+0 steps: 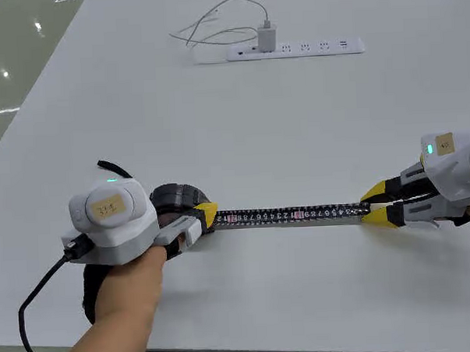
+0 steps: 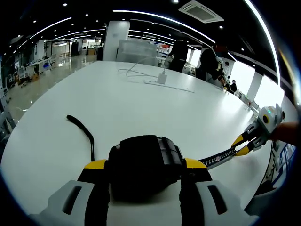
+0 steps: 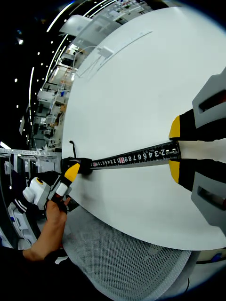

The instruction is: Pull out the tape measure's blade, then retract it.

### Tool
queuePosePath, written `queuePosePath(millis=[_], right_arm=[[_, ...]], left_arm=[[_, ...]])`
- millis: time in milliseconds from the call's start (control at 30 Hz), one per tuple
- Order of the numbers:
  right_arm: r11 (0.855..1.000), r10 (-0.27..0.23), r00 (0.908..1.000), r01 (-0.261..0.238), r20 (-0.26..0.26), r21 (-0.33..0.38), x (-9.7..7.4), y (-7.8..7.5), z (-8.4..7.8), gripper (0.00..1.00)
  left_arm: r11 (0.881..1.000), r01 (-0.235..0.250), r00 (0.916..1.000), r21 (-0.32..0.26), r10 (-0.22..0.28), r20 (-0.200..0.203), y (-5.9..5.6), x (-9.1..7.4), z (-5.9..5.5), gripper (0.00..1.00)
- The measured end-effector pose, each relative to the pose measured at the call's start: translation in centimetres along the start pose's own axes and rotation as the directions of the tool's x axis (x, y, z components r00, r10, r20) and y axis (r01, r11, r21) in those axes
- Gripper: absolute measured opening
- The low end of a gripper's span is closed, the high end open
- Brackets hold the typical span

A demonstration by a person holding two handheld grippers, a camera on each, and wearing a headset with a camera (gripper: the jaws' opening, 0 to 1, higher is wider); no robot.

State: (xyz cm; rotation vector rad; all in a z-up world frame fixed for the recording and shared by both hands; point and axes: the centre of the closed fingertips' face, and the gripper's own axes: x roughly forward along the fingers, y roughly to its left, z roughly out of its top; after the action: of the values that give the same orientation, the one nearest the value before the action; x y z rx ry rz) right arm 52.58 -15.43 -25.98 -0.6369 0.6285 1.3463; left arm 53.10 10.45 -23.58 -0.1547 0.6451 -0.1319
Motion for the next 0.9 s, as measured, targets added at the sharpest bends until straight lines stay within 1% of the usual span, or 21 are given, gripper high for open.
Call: queuePosePath(millis=[500, 900], right_arm=[[1.0, 0.006, 0.9999, -0.006, 0.01, 0.008, 0.0, -0.1, 0.1, 0.09], [1.0, 0.022, 0.9996, -0.022, 0.017, 0.002, 0.8, -0.1, 1.0, 0.09]], left_arm=[[1.0, 0.002, 1.0, 0.003, -0.002, -0.001, 0.0, 0.0, 0.0, 0.55], [1.0, 0.003, 1.0, 0.001, -0.003, 0.001, -0.1, 0.0, -0.1, 0.55]])
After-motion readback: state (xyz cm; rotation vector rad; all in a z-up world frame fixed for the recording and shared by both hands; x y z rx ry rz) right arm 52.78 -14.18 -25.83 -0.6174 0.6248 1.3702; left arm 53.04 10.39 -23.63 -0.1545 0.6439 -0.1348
